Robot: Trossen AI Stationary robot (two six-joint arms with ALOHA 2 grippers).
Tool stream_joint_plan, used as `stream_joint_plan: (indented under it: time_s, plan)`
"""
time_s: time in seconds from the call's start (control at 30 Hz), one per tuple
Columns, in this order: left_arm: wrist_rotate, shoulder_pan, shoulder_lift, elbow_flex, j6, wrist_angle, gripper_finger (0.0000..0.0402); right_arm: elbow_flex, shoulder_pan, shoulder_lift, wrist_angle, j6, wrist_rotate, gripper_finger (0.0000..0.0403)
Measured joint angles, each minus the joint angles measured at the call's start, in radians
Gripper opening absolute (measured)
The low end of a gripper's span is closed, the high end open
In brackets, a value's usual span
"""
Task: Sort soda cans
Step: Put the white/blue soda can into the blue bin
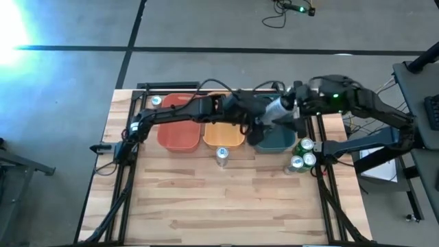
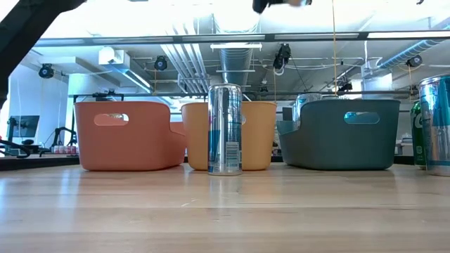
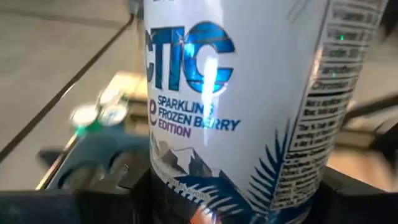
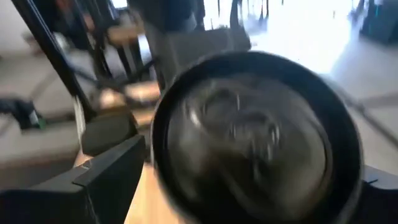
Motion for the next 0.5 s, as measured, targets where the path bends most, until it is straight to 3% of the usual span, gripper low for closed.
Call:
stream_joint_plan:
  time_s: [0.23,0.5]
  plan:
    - [-0.038,-0.011,0.034,-0.002,0.086,-0.133,0.0229,-0.001,0.000,0.050,-0.102,0.020,0.015,0.0363]
    - [-0.058,-0.040,0.041,-0.005,0.101,-0.157,0.0229,-0.002,0.000,0.086,-0.178,0.027,0.016,0.0363]
